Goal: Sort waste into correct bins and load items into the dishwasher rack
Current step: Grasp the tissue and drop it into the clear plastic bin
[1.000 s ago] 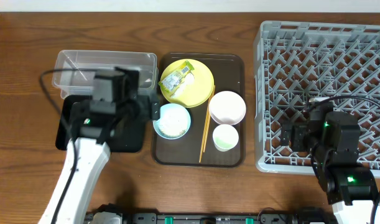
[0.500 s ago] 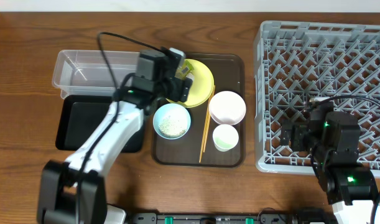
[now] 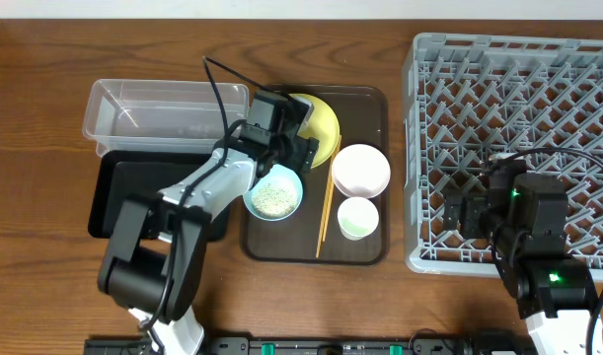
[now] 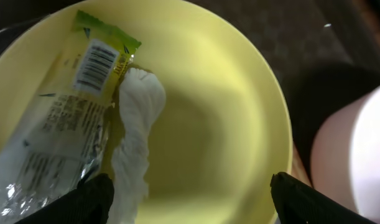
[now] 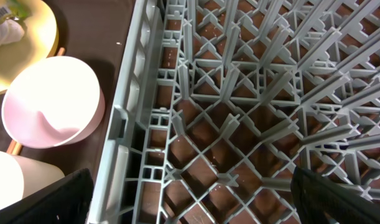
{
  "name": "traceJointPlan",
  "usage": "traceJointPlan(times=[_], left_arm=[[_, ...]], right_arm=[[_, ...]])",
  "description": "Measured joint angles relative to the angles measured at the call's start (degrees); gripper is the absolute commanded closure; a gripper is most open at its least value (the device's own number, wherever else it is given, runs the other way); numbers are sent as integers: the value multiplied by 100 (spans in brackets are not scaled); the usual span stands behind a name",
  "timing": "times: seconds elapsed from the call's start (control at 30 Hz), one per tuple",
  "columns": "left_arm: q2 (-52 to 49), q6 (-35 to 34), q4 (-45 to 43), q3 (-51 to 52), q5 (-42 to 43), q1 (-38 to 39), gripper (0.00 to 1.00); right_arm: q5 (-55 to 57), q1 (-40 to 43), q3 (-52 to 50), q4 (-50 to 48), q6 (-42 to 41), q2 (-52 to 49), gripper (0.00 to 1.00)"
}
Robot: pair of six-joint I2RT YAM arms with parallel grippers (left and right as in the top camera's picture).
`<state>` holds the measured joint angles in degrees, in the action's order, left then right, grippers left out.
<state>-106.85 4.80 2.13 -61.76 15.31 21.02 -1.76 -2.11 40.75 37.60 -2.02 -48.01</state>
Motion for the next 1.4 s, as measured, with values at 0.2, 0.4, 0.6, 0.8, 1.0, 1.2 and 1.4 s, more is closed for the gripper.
traceJointPlan(times=[0.2, 0.4, 0.6, 0.8, 1.0, 1.2, 1.4], left_arm=[[-280, -2, -310, 0, 0, 0, 19], [-557, 7, -426, -17, -4, 0, 40], [-568, -9, -385, -33, -4, 0, 75], [-568, 2, -372, -33, 24, 0, 94], [-549, -116, -363, -33, 44, 0, 94], [96, -267, -13, -31, 46, -24, 94], [1145, -699, 85, -33, -291, -415, 94]], right_arm=[[0, 0, 0, 4, -15, 0, 1], [0, 0, 0, 4, -15, 0, 1], [0, 0, 0, 4, -15, 0, 1], [0, -2, 2, 4, -15, -28, 1], [0, 0, 2, 4, -15, -39, 1], [2, 0, 2, 15, -15, -39, 1], [2, 0, 2, 31, -15, -39, 1]])
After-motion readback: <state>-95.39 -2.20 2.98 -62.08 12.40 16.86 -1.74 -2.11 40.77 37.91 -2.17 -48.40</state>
